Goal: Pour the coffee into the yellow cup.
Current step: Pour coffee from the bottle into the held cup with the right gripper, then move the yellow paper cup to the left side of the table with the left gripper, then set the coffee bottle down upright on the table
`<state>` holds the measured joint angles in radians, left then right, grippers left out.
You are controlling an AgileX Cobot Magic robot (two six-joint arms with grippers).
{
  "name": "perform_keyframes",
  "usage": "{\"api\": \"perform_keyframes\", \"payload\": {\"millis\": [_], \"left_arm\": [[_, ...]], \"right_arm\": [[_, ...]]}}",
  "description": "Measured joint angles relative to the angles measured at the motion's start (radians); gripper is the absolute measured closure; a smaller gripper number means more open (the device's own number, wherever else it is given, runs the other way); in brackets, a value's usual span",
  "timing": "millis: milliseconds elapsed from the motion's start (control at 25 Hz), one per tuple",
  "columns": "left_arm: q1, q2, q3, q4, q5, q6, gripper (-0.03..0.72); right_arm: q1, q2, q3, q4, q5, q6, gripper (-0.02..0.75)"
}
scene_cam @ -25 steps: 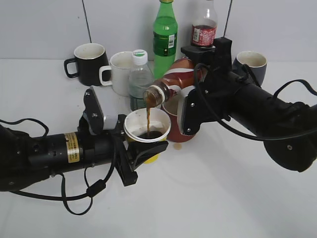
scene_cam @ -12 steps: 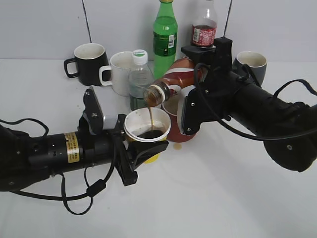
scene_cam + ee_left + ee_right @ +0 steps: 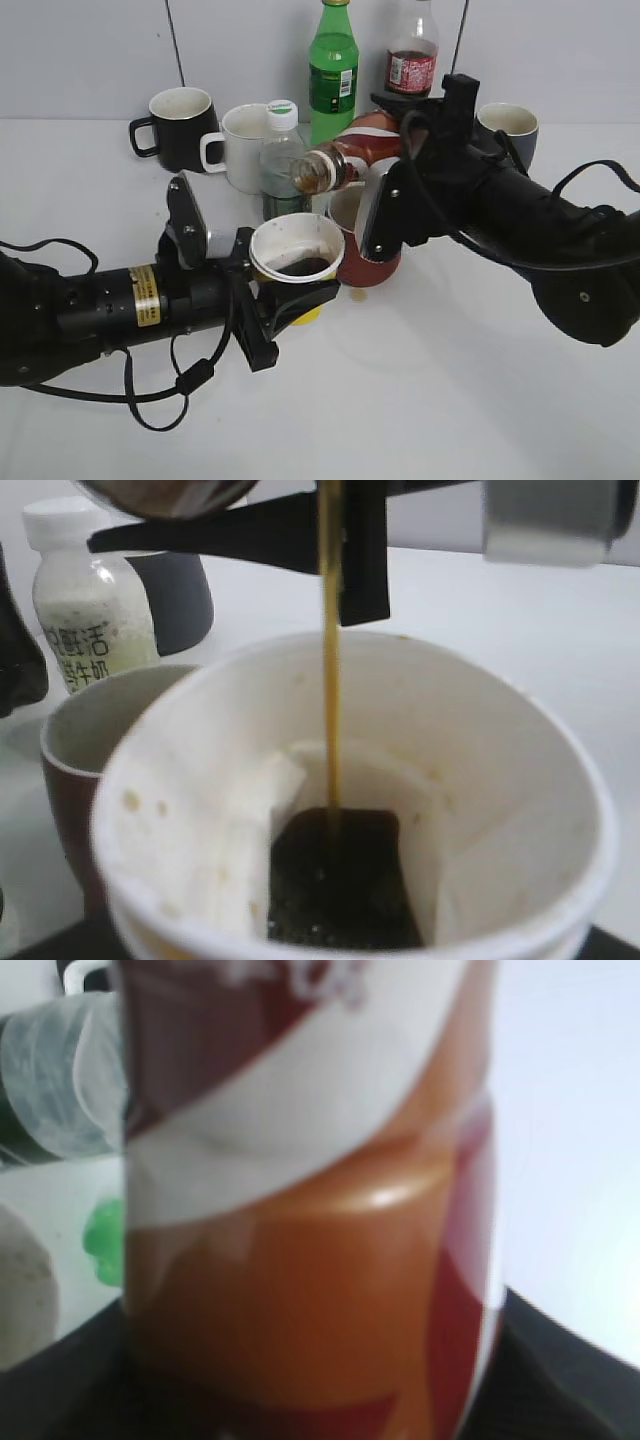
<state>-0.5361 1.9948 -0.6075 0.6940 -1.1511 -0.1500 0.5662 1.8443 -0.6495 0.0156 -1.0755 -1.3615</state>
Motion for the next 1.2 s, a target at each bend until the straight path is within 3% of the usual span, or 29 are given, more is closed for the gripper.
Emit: {"api": "perform_keyframes", "payload": {"millis": [360,600,920,1200], "left_arm": [[0.008,0.0,0.0,-0.109,-0.044,0.0,0.308],[0.089,-0.032,0.008,-0.136,-0.04,0.0,0.308],[0.248,-0.068,0.052,-0.209,-0.031,0.0,0.308],[0.269,-0.056,0.052,-0.255,-0.006,0.0,0.308]], "right_arm": [[0.0,0.0,0.0,0.029,-0.001,0.42,0.234],[-0.004,0.0,0.002,0.204,-0.004,0.785,0.234],[-0.12,-0.001,0.099,0.235,-0.006,1.138,0.234],[-0.219,0.026,0.134,0.216,0.0,1.253,0.234]]}}
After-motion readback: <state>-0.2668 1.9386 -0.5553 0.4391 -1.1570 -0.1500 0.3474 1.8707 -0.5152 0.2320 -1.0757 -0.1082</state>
